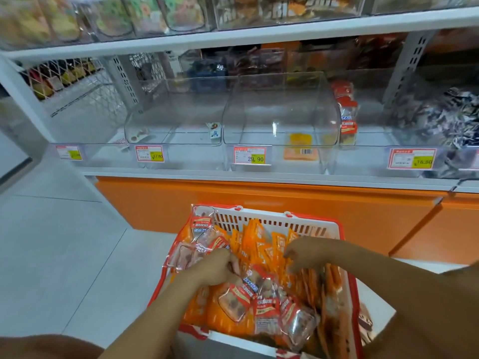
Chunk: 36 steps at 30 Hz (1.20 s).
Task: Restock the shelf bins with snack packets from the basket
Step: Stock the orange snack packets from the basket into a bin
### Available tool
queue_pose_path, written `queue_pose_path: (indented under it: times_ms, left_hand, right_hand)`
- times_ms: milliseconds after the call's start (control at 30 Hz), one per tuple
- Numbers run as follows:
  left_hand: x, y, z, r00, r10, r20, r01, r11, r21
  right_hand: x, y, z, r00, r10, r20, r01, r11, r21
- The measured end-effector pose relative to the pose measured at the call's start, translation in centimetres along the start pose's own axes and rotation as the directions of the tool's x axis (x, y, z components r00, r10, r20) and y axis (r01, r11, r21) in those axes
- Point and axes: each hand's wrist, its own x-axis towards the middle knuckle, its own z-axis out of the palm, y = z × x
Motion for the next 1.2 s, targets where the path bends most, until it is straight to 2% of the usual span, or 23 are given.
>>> queue_pose_path:
  times_ms: [67, 133, 167, 233, 300, 333, 400, 533, 600, 667, 733, 767, 833, 867, 933, 1000, 1067, 1133, 1200]
  left_hand:
    - [0.1, 0.0, -0.8, 0.997, 0.010, -0.074, -0.017, 0.995, -0.101]
    - [-0.1, 1.3, -1.8, 0.989, -0.003, -0.151, -0.040, 0.958, -0.282]
    - [-0.2, 2.1, -2.3, 0.979, -0.004, -0.202, -0.067, 0.938, -0.340]
    - [-0.5, 4.3, -3.8, 0.953, 0.015, -0.302, -0.140, 0.907, -0.397]
    - [-0.6, 6.8, -5.3, 0.925, 0.050, -0.376, -0.233, 0.856, -0.461]
    - [-0.6, 8.0, -6.0, 0.910, 0.071, -0.409, -0.281, 0.831, -0.481]
    - [-0.5, 10.3, -7.4, 0.883, 0.100, -0.458, -0.355, 0.781, -0.513]
    - [0.2, 15.2, -9.9, 0.812, 0.178, -0.555, -0.504, 0.694, -0.514]
    - [0.8, 17.9, -10.4, 0.762, 0.199, -0.616, -0.580, 0.634, -0.512]
    - [1.8, 20.7, -11.0, 0.723, 0.155, -0.673, -0.629, 0.551, -0.549]
    - [3.0, 22.9, -12.3, 0.677, 0.071, -0.732, -0.673, 0.461, -0.578]
    - [3.7, 23.6, -13.2, 0.641, 0.055, -0.766, -0.688, 0.484, -0.541]
    - [5.3, 24.1, -14.8, 0.580, 0.112, -0.807, -0.668, 0.632, -0.393]
    - [6.1, 24.2, -15.3, 0.569, 0.154, -0.808, -0.639, 0.702, -0.316]
    - [7.6, 24.1, -15.6, 0.573, 0.211, -0.792, -0.566, 0.801, -0.195]
    - [9.1, 23.7, -15.0, 0.630, 0.228, -0.742, -0.455, 0.883, -0.115]
    - [10.5, 22.7, -14.2, 0.698, 0.229, -0.678, -0.374, 0.924, -0.074]
    - [11.6, 21.6, -13.4, 0.742, 0.234, -0.628, -0.312, 0.950, -0.016]
    - [12.2, 20.9, -12.9, 0.757, 0.258, -0.601, -0.228, 0.965, 0.128]
  right_hand:
    - [-0.6, -0.4, -0.8, 0.999, -0.036, -0.002, 0.036, 0.997, 0.063]
    - [-1.1, -0.5, -1.2, 0.999, -0.039, -0.022, 0.043, 0.969, 0.245]
    - [-1.4, -0.7, -1.5, 0.999, -0.045, -0.022, 0.050, 0.921, 0.386]
    - [-2.1, -1.2, -2.6, 0.993, -0.100, -0.066, 0.119, 0.761, 0.638]
    - [-2.9, -1.4, -4.3, 0.977, -0.117, -0.176, 0.211, 0.590, 0.779]
    - [-3.6, -1.5, -5.5, 0.964, -0.101, -0.246, 0.260, 0.551, 0.793]
    - [-5.1, -1.1, -8.3, 0.924, -0.089, -0.371, 0.350, 0.587, 0.730]
    - [-9.0, 0.2, -14.0, 0.860, -0.123, -0.494, 0.434, 0.685, 0.585]
    - [-10.6, 1.2, -16.4, 0.845, -0.122, -0.521, 0.458, 0.669, 0.585]
    - [-11.7, 2.7, -18.6, 0.808, -0.130, -0.574, 0.499, 0.670, 0.550]
    - [-12.4, 4.6, -20.3, 0.761, -0.052, -0.647, 0.515, 0.655, 0.553]
    - [-12.7, 5.7, -21.0, 0.724, -0.006, -0.690, 0.548, 0.612, 0.570]
    - [-13.1, 8.3, -22.2, 0.647, 0.139, -0.750, 0.619, 0.479, 0.623]
    - [-13.3, 9.5, -22.7, 0.602, 0.204, -0.772, 0.643, 0.450, 0.620]
    - [-12.9, 11.7, -23.4, 0.515, 0.328, -0.792, 0.612, 0.506, 0.608]
    - [-11.6, 13.1, -23.6, 0.469, 0.422, -0.776, 0.494, 0.602, 0.627]
    - [-9.6, 14.3, -23.6, 0.486, 0.474, -0.734, 0.356, 0.660, 0.662]
    - [-7.3, 14.8, -23.4, 0.559, 0.501, -0.661, 0.214, 0.683, 0.698]
    - [-5.5, 14.7, -23.0, 0.636, 0.509, -0.580, 0.116, 0.680, 0.724]
